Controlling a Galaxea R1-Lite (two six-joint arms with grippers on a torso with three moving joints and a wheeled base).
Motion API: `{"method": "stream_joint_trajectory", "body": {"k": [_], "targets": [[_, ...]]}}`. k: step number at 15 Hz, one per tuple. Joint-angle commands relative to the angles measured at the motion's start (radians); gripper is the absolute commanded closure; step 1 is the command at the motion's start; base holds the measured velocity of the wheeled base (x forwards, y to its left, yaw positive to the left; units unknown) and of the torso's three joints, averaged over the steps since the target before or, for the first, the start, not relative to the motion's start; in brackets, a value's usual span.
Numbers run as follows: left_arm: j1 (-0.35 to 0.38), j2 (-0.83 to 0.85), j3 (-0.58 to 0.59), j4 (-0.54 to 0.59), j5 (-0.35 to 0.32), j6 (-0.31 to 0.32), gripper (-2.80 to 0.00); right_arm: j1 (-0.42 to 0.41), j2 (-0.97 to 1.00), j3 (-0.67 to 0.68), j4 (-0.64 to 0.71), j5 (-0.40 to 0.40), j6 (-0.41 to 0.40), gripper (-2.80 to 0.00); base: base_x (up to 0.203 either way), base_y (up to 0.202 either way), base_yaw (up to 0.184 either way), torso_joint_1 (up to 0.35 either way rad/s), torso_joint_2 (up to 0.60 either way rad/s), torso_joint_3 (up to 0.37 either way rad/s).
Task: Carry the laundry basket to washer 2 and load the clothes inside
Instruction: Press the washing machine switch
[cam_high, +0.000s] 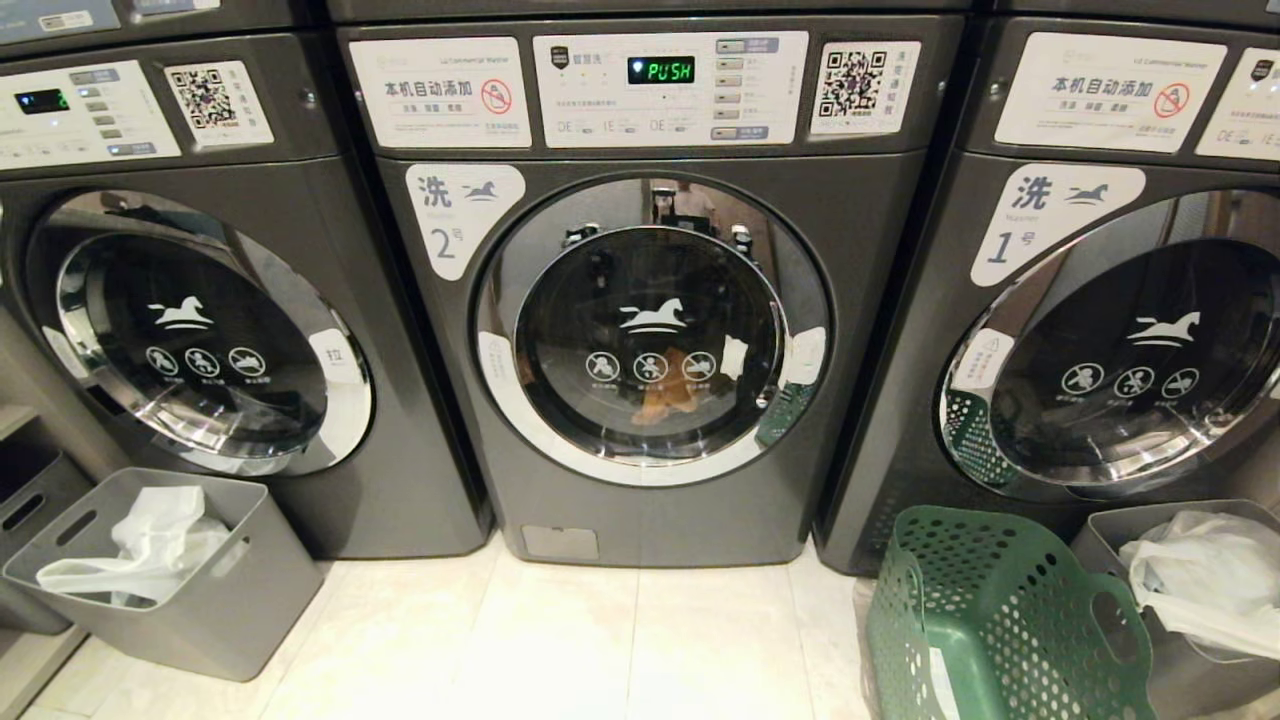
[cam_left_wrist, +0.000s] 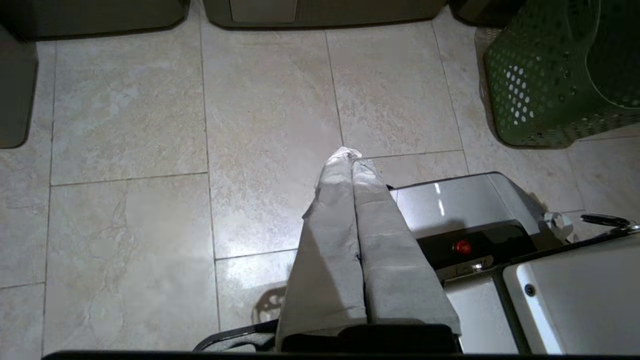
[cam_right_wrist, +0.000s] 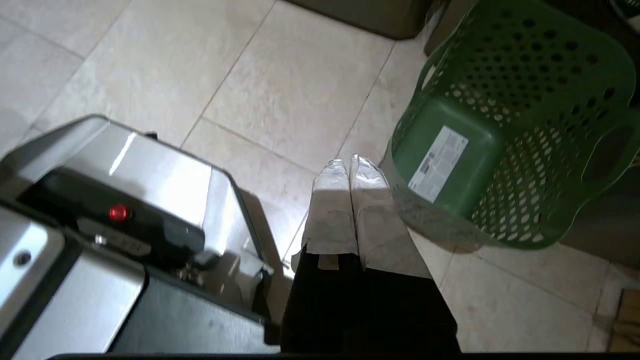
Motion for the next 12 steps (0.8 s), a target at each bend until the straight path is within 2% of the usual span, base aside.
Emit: {"method": "stream_joint_trajectory", "body": {"k": [1,4,7,8,10,12], "targets": [[0.003,-0.119,0.071,-0.005,0.003,-0.003,0.0,0.003,-0.195,0.01,0.187,0.002,-0.008,0.0,0.0,0.0,0.0,0.0,0.0,0.0],[0.006,-0.126,0.092,-0.019,0.02,-0.014,0.0,-0.039,-0.196,0.007,0.204,-0.026,-0.013,0.0,0.0,0.0,0.0,0.0,0.0,0.0],[0.01,-0.113,0.096,-0.02,0.165,-0.012,0.0,-0.192,-0.18,0.007,0.207,-0.025,-0.014,0.0,0.0,0.0,0.0,0.0,0.0,0.0],[0.01,-0.118,0.104,-0.02,0.203,-0.01,0.0,-0.203,-0.206,0.007,0.206,-0.026,-0.014,0.0,0.0,0.0,0.0,0.0,0.0,0.0],[0.01,-0.201,0.138,-0.02,0.254,-0.007,0.0,-0.218,-0.312,0.007,0.207,-0.026,-0.013,0.0,0.0,0.0,0.0,0.0,0.0,0.0],[-0.031,-0.27,0.151,-0.02,0.263,-0.006,0.0,-0.304,-0.395,0.008,0.204,-0.024,-0.009,0.0,0.0,0.0,0.0,0.0,0.0,0.0]]}}
